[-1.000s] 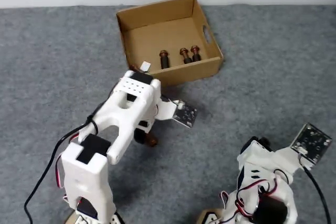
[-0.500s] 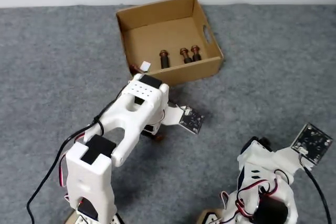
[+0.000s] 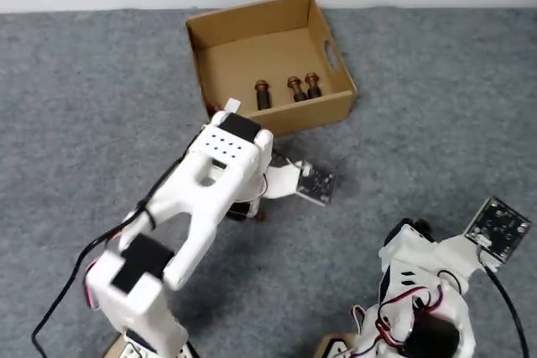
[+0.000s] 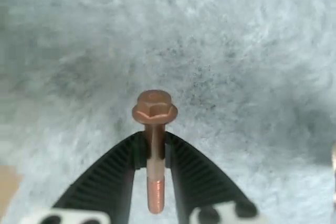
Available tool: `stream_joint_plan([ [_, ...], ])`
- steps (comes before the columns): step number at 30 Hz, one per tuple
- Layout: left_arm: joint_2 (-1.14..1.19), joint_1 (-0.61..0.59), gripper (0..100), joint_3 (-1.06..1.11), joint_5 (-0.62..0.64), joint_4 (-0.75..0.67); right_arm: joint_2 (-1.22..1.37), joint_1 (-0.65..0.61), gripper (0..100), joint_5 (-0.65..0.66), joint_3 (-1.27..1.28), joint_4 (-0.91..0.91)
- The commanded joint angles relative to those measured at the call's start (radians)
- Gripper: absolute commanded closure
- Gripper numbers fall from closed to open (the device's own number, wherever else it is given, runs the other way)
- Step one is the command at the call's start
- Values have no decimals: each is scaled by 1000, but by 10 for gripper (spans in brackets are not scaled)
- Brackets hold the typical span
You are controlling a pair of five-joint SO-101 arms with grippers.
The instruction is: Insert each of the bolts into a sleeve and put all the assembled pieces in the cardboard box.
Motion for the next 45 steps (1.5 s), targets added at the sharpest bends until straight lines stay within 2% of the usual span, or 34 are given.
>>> stream_joint_plan([
  [1, -167, 8, 992, -7, 143, 21, 4, -68, 991, 11, -23, -19],
  [12, -589, 6, 992, 271, 480, 0, -84, -183, 991, 12, -26, -18],
  [19, -919, -2, 988, 539, 740, -193, -76, -243, 991, 12, -32, -19],
  [25, -1083, -2, 988, 691, 887, -393, -76, -312, 991, 12, -32, -22],
  [30, -1135, -2, 992, 756, 907, -522, -73, -487, 991, 12, -32, -25],
  [32, -1163, -3, 992, 765, 959, -582, -71, -556, 991, 14, -32, -27],
  [39, -1327, 6, 993, 786, 1475, -790, -74, -682, 991, 190, 11, -108],
  [41, -1373, 6, 993, 812, 1511, -835, -73, -723, 991, 249, 23, -142],
  [45, -1485, 6, 993, 880, 1494, -919, -71, -819, 991, 362, 40, -191],
])
